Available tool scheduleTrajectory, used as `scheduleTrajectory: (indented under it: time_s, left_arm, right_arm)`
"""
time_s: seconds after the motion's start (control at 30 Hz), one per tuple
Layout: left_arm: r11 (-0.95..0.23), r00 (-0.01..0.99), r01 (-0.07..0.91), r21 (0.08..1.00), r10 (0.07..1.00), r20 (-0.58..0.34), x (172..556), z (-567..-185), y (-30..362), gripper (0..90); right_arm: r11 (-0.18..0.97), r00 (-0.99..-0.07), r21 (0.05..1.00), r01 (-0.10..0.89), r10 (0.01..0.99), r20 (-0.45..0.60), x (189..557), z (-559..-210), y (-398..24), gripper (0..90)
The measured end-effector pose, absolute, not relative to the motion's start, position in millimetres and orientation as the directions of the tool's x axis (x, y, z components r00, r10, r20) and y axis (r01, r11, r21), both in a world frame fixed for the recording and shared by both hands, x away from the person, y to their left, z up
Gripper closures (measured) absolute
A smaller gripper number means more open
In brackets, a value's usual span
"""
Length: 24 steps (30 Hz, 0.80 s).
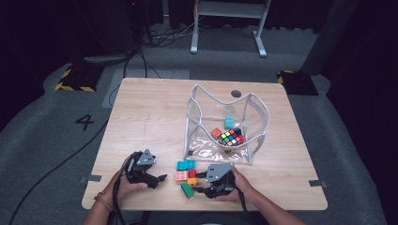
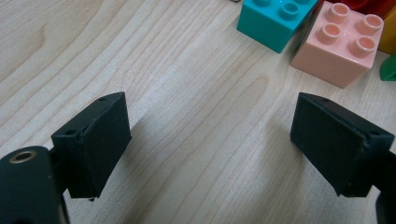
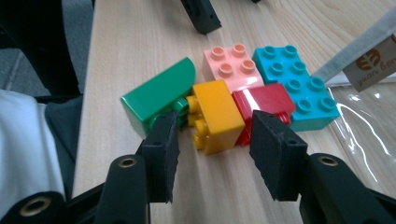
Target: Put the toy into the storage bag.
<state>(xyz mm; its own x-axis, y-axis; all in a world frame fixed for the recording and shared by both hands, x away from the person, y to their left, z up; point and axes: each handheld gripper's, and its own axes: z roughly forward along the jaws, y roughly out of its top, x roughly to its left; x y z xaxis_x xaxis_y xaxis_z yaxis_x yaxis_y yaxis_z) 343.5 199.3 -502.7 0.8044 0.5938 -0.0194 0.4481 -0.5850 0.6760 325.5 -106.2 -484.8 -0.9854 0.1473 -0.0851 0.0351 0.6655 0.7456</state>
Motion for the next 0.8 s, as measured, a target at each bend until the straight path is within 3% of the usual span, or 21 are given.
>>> scheduleTrajectory:
  time_s: [0.23, 0.3, 0.4, 0.47, 0.8]
  left_arm:
    - [-0.581, 0.804, 0.454, 0.676, 0.595, -0.029, 343.3, -503.0, 199.0, 12.3]
    - [-0.581, 0.803, 0.455, 0.675, 0.595, -0.029, 343.2, -503.0, 199.0, 12.3]
    - [-0.581, 0.805, 0.452, 0.676, 0.593, -0.029, 343.5, -503.1, 199.0, 12.2]
    - [-0.582, 0.805, 0.452, 0.676, 0.593, -0.029, 343.6, -503.1, 199.0, 12.2]
    - [-0.581, 0.805, 0.452, 0.676, 0.593, -0.029, 343.5, -503.1, 199.0, 12.2]
  right_arm:
    - [0.673, -0.984, 0.739, 0.025, 0.147, -0.100, 330.1, -489.5, -100.6, 57.1]
    - [0.688, -0.986, 0.725, -0.019, 0.109, -0.129, 332.8, -491.2, -99.1, 57.7]
    - [0.707, -0.984, 0.706, 0.051, 0.155, -0.085, 326.5, -493.2, -98.4, 63.2]
    - [0.697, -0.987, 0.717, 0.032, 0.133, -0.085, 329.6, -494.0, -100.2, 66.2]
    - [0.682, -0.982, 0.727, 0.086, 0.180, -0.053, 330.6, -490.2, -115.5, 66.8]
